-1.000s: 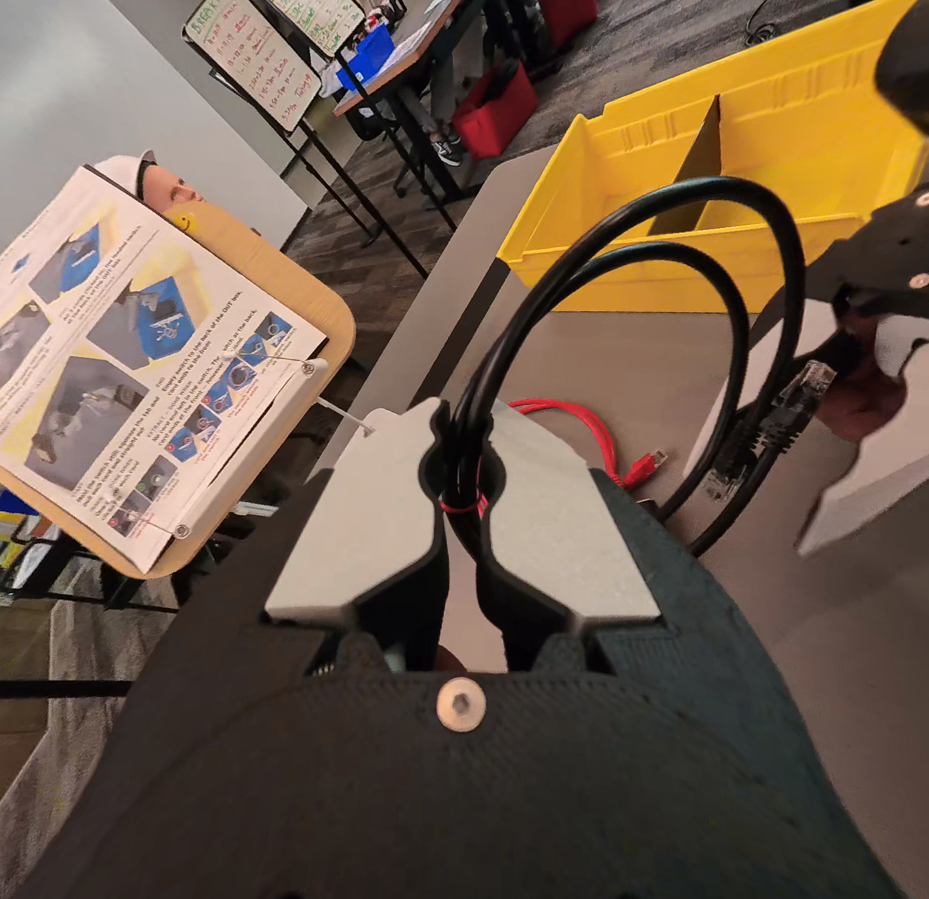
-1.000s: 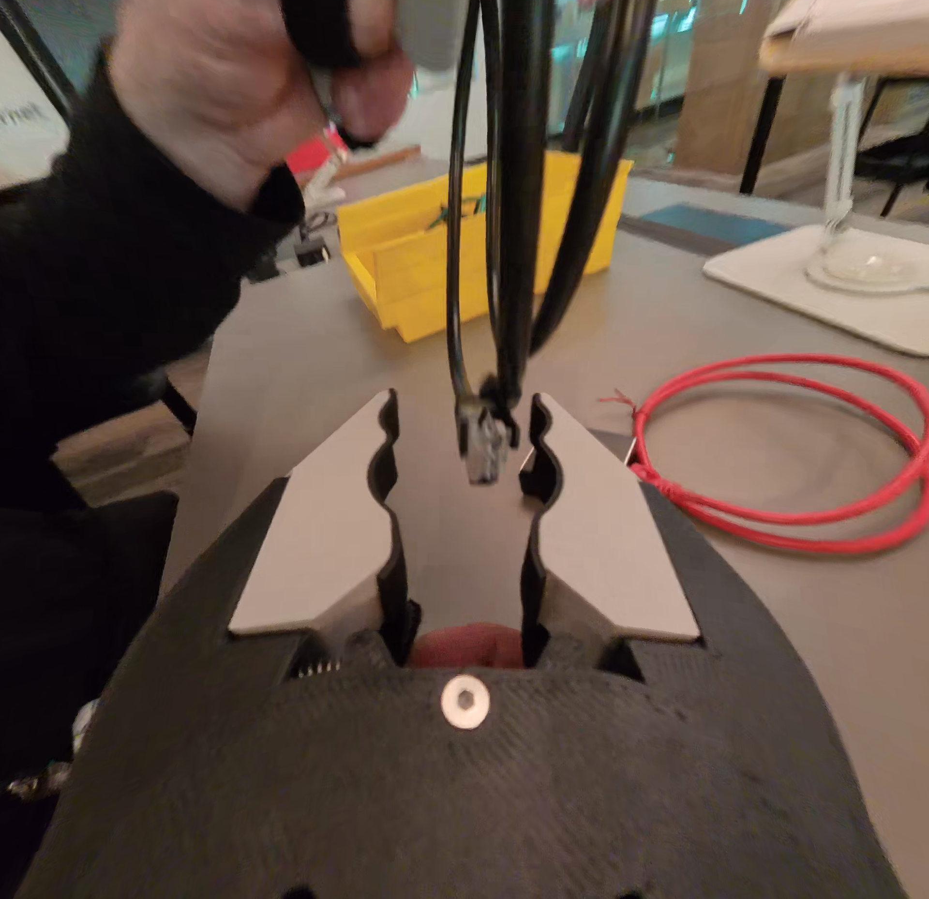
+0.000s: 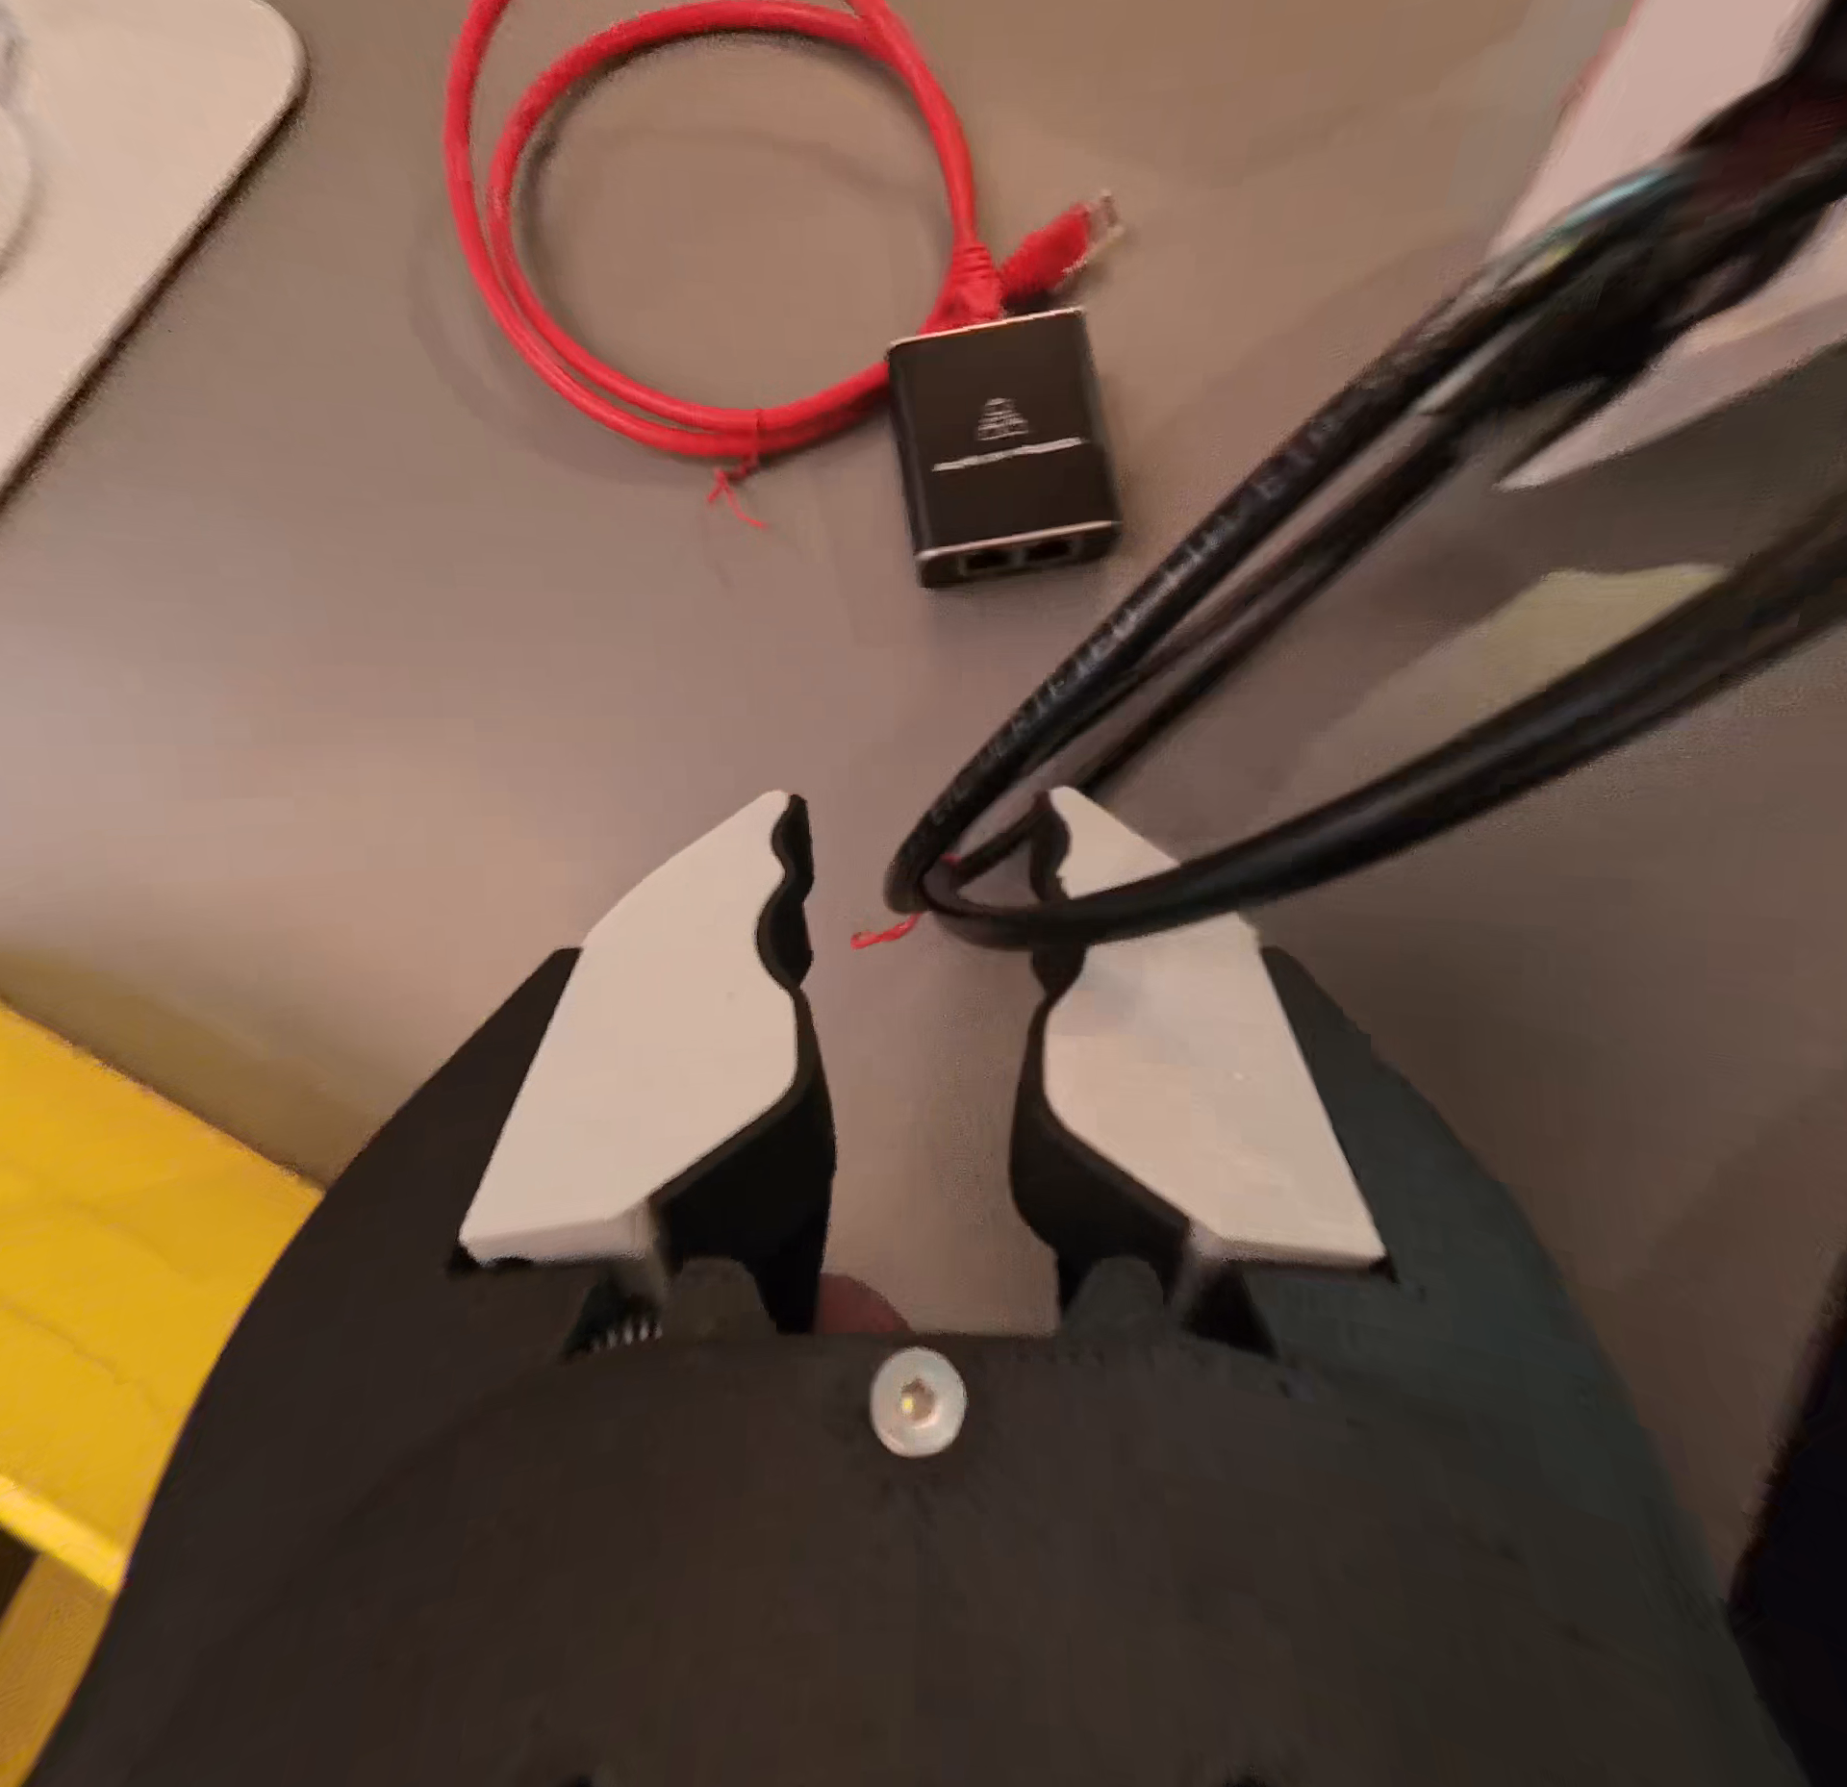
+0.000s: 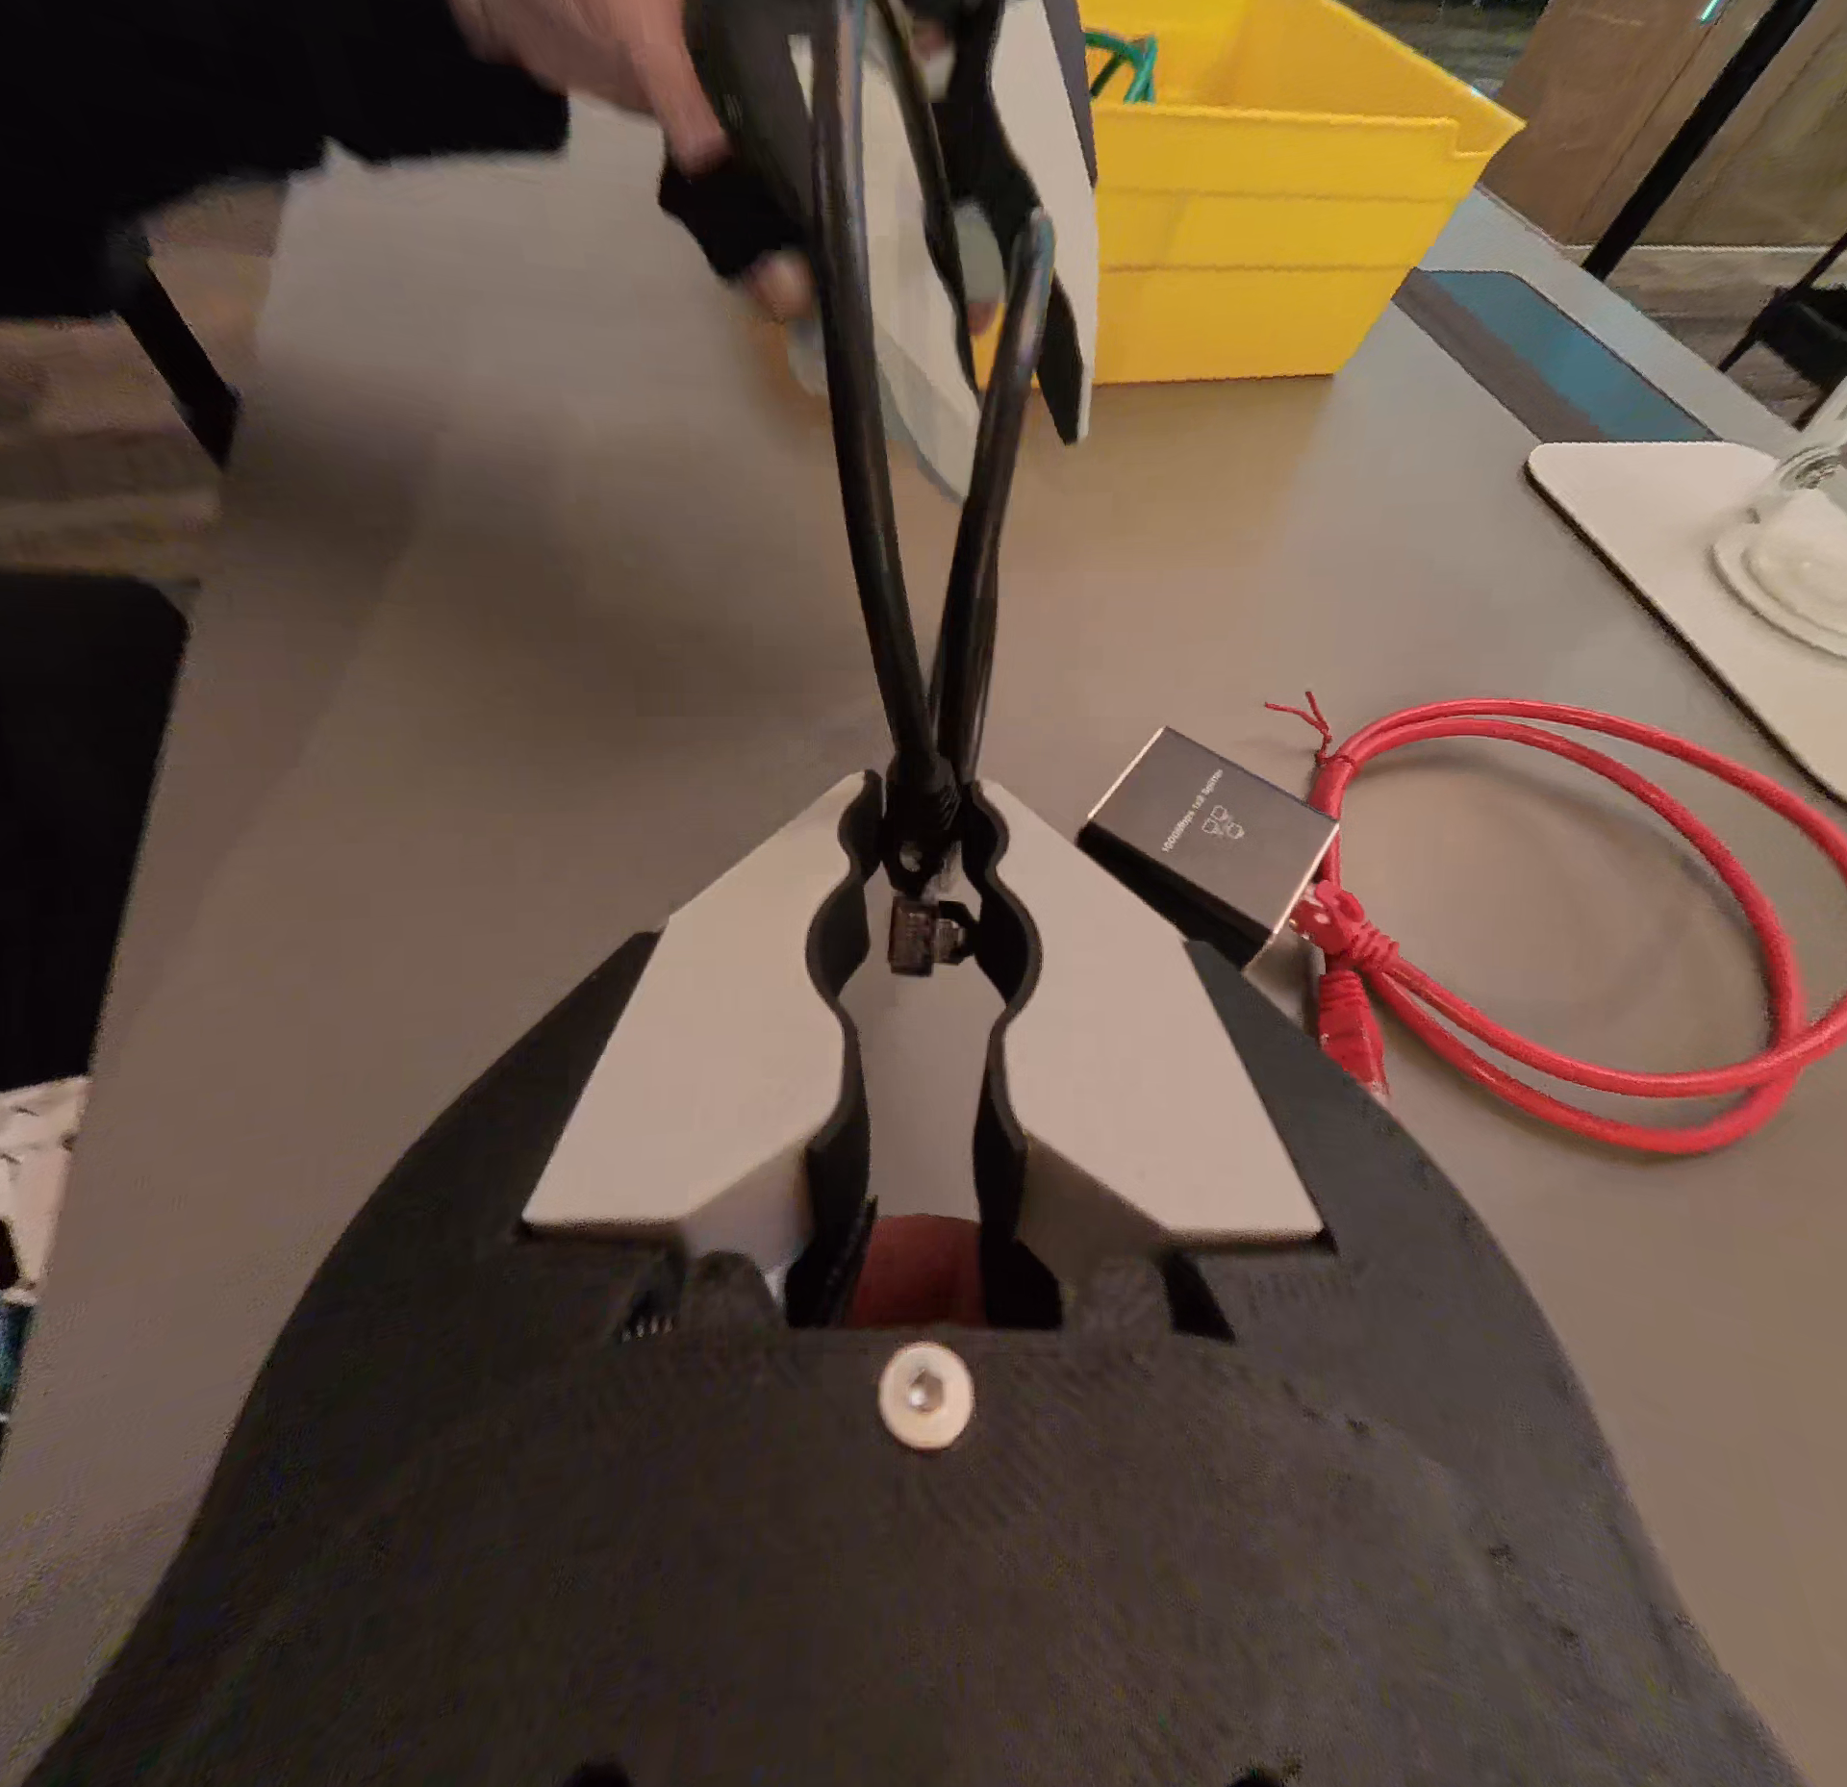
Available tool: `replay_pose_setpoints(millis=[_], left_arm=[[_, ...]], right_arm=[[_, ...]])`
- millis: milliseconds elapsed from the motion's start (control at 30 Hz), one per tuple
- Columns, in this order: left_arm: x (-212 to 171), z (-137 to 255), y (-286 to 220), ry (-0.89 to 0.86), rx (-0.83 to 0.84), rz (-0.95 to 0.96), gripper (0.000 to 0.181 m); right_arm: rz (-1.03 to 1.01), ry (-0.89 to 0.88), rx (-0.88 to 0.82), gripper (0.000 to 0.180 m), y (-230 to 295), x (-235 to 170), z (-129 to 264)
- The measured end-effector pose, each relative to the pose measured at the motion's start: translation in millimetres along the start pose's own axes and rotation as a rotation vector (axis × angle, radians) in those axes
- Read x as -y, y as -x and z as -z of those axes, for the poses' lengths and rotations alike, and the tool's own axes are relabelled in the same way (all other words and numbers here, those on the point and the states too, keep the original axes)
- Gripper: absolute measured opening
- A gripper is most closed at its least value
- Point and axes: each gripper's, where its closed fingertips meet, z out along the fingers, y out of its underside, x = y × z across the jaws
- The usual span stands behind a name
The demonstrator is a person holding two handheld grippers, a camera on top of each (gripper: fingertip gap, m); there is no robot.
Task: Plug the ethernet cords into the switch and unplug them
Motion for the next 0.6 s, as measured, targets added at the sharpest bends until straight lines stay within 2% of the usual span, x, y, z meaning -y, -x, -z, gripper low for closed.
replay_pose_setpoints(millis=[67,233,333,600], left_arm=[[2,15,-10,-0.045,-0.091,0.034,0.05],[19,55,-26,-0.15,-0.225,0.02,0.058],[34,71,-31,-0.182,-0.235,-0.054,0.058],[78,80,-32,-0.218,-0.198,-0.199,0.05]], right_arm=[[0.068,0.028,-0.016,0.013,1,-4,-2],[0.259,0.072,-0.06,0.013,5,-9,-4],[0.304,0.072,-0.066,0.013,7,-7,-5],[0.374,0.092,-0.099,0.013,6,-8,-4]])
